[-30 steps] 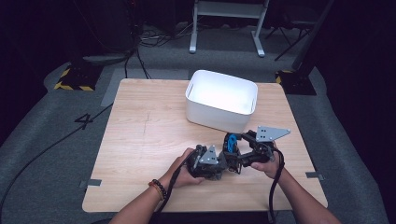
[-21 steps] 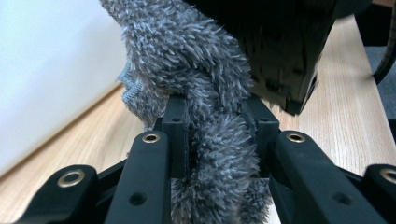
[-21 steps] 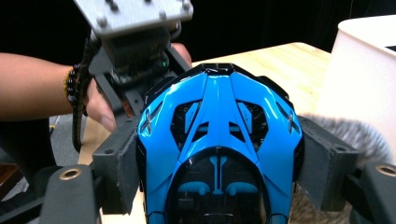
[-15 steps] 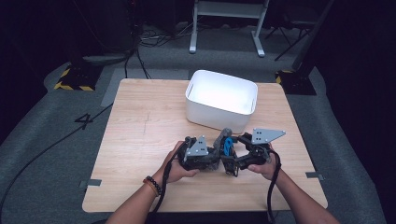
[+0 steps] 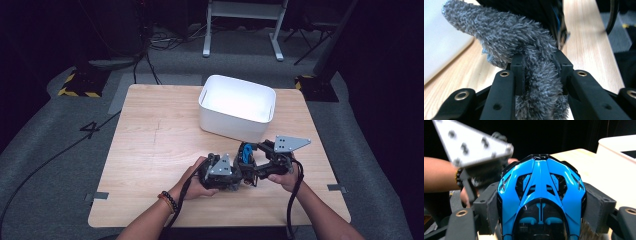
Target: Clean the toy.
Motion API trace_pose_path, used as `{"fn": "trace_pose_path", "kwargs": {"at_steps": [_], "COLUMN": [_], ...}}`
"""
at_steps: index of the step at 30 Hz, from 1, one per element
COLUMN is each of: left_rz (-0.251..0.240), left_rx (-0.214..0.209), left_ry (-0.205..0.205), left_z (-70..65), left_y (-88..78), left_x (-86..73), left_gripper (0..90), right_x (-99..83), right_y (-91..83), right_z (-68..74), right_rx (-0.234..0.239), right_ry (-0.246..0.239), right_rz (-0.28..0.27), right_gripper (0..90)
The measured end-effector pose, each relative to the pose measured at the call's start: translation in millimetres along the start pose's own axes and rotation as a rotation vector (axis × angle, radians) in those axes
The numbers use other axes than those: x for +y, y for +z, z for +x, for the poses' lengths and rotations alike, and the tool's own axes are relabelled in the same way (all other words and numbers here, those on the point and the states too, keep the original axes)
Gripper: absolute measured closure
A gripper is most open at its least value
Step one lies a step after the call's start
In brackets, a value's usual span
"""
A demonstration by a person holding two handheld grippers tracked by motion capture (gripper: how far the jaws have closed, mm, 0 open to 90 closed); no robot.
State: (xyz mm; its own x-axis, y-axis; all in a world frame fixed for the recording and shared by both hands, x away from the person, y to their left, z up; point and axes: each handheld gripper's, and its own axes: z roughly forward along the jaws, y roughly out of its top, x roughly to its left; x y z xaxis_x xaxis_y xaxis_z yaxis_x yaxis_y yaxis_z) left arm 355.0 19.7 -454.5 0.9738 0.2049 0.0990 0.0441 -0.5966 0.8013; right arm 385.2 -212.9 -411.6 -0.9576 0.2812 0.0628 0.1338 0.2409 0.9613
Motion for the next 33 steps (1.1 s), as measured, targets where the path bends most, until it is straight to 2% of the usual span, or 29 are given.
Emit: {"fn": "trace_pose_path", "kwargs": {"at_steps": [2, 6, 9, 12, 13, 15, 18, 20, 24, 26, 28, 30, 33], "left_rz": [0.027, 0.09, 0.091, 0.078, 0.064, 0.023, -0.062, -0.102, -0.166, -0.183, -0.185, -0.186, -0.151], "left_rx": [-0.01, -0.027, -0.024, 0.021, 0.053, 0.088, 0.116, 0.135, 0.146, 0.143, 0.142, 0.136, 0.137], "left_ry": [0.002, 0.039, 0.033, 0.007, -0.025, -0.074, -0.109, -0.098, -0.087, -0.082, -0.055, -0.047, -0.003], "left_z": [-2.6, -8.8, -7.8, -0.5, 4.2, 12.7, 21.4, 21.6, 19.7, 18.4, 14.4, 12.3, 8.6], "left_y": [5.1, 16.6, 16.2, 8.0, 2.3, -7.4, -24.3, -35.0, -49.0, -51.4, -51.3, -50.4, -46.8], "left_x": [-0.9, -2.5, -2.1, -3.6, -4.4, -5.3, -4.5, -1.7, 1.4, 3.5, 6.1, 7.0, 8.3], "left_gripper": [68.2, 68.2, 68.2, 68.2, 68.1, 67.9, 67.6, 67.5, 67.5, 67.5, 67.5, 67.4, 67.5], "right_x": [0.2, 2.2, 3.9, 5.0, 5.2, 5.2, 3.6, 2.5, 0.3, -1.0, -2.0, -1.8, -0.9], "right_y": [-0.2, -2.6, -4.4, -6.7, -7.2, -6.7, -2.0, 1.6, 6.5, 8.7, 10.5, 10.3, 8.3], "right_z": [-0.3, -0.6, 0.2, 0.5, 0.5, 1.6, 5.1, 7.1, 9.0, 9.3, 9.9, 10.3, 10.0], "right_rx": [0.001, -0.003, -0.006, -0.006, -0.005, 0.013, 0.031, 0.036, 0.044, 0.043, 0.042, 0.041, 0.027], "right_ry": [-0.002, 0.002, -0.001, -0.003, -0.002, 0.001, -0.007, -0.015, -0.018, -0.018, -0.02, -0.022, -0.026], "right_rz": [-0.004, -0.021, -0.032, -0.044, -0.047, -0.048, -0.028, -0.013, 0.003, 0.012, 0.015, 0.015, 0.01], "right_gripper": [25.9, 25.9, 25.9, 25.9, 25.9, 26.0, 25.9, 25.9, 25.9, 25.9, 25.9, 25.9, 25.9]}}
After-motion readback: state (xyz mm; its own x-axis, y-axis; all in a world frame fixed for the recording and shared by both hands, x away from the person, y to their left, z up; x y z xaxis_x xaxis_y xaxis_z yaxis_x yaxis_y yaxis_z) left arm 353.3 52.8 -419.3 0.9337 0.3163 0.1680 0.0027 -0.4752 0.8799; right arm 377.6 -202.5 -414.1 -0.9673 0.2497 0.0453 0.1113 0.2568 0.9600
